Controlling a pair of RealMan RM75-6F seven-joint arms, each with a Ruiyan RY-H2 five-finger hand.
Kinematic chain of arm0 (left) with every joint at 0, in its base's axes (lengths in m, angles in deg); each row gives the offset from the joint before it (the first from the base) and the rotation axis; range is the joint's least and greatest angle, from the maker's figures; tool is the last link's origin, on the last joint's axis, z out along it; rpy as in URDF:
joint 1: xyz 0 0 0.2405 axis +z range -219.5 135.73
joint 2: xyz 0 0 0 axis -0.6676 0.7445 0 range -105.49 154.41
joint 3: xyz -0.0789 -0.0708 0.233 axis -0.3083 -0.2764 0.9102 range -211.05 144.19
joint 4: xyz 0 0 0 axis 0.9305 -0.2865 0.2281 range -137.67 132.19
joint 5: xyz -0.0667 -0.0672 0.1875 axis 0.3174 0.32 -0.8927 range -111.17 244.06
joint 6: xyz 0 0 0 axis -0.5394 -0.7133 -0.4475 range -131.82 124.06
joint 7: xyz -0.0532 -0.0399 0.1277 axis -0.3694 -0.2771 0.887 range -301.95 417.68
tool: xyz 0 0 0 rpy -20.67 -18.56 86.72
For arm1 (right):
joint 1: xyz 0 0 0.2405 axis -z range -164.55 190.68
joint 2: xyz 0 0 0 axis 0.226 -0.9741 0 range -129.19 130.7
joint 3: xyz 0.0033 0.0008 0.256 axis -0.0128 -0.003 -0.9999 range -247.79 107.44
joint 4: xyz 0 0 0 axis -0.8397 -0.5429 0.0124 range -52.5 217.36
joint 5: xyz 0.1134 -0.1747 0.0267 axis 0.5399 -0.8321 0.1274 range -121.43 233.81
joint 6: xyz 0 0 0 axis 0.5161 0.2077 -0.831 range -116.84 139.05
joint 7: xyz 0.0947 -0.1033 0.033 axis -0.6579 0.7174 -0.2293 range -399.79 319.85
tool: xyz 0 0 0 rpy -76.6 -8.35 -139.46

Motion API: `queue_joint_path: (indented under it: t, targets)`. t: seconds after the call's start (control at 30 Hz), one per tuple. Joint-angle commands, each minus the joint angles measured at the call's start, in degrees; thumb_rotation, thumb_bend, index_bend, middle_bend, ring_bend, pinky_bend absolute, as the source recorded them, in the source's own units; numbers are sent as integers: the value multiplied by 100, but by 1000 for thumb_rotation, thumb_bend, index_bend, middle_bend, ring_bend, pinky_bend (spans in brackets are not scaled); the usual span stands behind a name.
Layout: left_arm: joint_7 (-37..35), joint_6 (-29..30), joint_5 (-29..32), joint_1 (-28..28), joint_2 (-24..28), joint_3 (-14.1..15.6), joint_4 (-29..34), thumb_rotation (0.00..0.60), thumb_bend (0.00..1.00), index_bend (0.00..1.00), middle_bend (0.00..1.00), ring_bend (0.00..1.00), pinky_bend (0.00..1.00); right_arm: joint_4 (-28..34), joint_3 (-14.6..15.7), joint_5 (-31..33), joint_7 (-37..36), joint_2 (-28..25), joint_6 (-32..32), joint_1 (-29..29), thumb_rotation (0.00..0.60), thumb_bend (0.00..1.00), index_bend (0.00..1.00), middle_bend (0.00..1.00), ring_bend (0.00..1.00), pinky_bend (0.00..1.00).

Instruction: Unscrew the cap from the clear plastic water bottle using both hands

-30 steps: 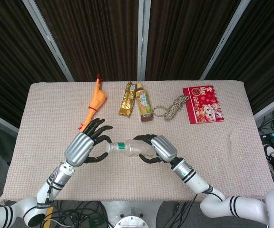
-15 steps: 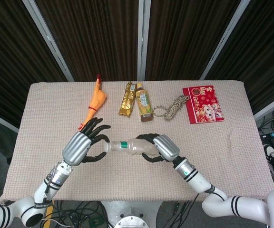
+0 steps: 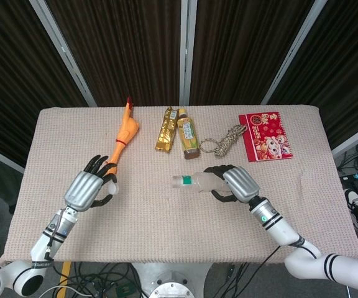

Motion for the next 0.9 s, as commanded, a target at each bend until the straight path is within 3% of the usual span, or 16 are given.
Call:
queue_joint_path:
  t: [0.03,0.23,0.4,0.5,0.57,0.6,0.7,0.9]
  targets:
    - [596,-603,553,-110,-59,111,8,600,310,475,163,28,19,14,-51,53,134,-45,-159,-98,600,456,462,496,322,407]
    - [735,-625,746,-180,-290,-17,11,600,175,329,163,28,19,110,-56,221,619,61,-461,-231,600,455,433,469,318,395]
    - [668,-428,630,-129,-237,-50,68,600,106,265,162,28,20,52,-76,388,1302,275,-639,-351,600,453,367,423,282,336]
    - [479,-201,510,-75,-136,-145,162,600,91,252,162,28,20,40,-87,594,1765,374,-819,-430,600,437,199,348,206,271]
    - [222,103,367,41,-82,-204,169,600,88,250,162,28,20,82,-94,749,1976,404,-937,-468,600,373,38,245,109,186]
    - [129,231,316,96,-50,-223,161,600,87,250,163,28,20,110,-94,802,2033,405,-962,-470,600,339,13,208,76,158]
    - [-57,562,237,271,93,-262,112,600,78,250,162,28,20,241,-90,884,2065,345,-969,-443,600,197,0,77,0,47]
    - [-345,677,410,525,545,-257,78,600,66,251,162,28,20,569,-91,791,1840,-122,-626,-212,600,174,0,38,0,8]
